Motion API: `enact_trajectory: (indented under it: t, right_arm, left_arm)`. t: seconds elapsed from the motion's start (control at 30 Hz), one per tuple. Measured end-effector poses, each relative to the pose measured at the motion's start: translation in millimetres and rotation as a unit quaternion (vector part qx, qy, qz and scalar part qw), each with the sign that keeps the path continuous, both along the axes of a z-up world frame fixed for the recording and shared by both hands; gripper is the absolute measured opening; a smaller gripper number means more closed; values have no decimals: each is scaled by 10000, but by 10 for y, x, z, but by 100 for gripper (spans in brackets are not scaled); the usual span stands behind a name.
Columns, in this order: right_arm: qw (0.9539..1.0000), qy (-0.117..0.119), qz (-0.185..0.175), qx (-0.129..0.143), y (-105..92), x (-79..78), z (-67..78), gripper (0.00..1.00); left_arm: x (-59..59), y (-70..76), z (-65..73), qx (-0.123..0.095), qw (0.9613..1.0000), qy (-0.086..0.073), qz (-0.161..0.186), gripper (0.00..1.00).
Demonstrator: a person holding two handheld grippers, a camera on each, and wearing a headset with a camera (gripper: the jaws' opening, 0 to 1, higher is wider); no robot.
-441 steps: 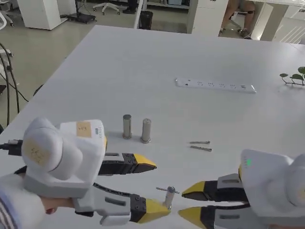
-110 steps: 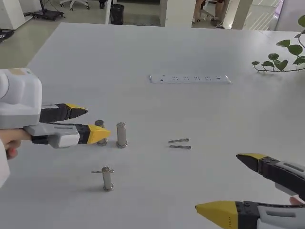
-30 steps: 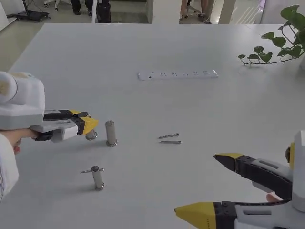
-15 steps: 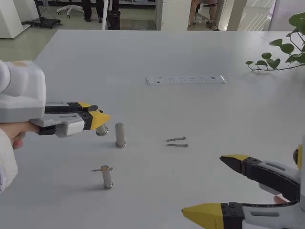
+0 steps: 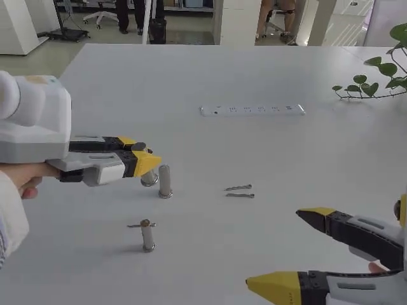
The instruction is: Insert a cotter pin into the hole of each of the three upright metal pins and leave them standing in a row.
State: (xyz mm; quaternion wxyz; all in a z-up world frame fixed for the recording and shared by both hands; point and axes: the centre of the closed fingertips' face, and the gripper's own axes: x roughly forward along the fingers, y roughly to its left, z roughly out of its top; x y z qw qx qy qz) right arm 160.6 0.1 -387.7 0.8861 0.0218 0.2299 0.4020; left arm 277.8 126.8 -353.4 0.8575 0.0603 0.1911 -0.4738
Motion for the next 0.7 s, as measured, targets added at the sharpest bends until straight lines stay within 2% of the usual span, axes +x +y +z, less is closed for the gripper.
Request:
enact_trajectory:
  t: [0.13,0.4,0.7]
  right_arm:
    - [10000,9,1,-8,0,-4,-6,89]
    - [10000,-4,-5,-7,-9,-14,-2,89]
    - [10000,-5,-18,-10,-12,-25,-9,89]
  left_arm:
    - [-75,-75,8,36,9999,-51,-105,10]
    - [-256,-235,1,59,9994,-55,-326,10]
    - [-447,-439,24,-34,9984,-30,-562,10]
